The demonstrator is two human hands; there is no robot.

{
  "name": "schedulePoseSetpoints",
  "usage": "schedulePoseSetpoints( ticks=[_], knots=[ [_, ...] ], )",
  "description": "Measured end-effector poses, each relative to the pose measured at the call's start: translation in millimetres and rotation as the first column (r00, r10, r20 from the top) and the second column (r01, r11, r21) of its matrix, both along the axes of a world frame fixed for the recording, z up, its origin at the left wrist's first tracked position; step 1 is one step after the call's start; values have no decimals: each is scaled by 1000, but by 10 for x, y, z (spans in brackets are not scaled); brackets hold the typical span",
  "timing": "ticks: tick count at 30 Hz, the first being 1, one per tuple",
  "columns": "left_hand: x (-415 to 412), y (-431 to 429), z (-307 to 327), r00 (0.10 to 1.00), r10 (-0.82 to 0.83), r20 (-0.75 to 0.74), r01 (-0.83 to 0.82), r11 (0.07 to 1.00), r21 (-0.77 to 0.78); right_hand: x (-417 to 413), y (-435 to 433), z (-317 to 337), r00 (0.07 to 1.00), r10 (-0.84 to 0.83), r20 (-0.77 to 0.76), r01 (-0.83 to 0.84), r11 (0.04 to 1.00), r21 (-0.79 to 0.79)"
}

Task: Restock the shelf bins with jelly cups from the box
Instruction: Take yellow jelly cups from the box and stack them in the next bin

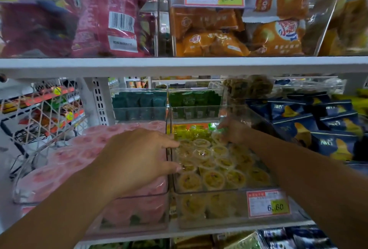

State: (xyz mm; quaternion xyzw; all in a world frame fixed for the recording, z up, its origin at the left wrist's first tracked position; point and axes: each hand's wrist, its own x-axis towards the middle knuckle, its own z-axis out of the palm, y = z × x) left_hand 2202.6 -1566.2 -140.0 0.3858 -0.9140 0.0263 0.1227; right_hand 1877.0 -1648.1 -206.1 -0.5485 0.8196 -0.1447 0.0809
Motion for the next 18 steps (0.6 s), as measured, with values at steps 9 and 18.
schedulePoseSetpoints(
  ticks=[9,18],
  knots=[
    [20,-15,-42,999,-19,-49,20,1000,20,-28,41,-197,976,203,-77,-167,930,327],
    [20,-33,-59,944,0,-330,59,984,168,329,506,424,986,165,30,-164,986,-21]
  ],
)
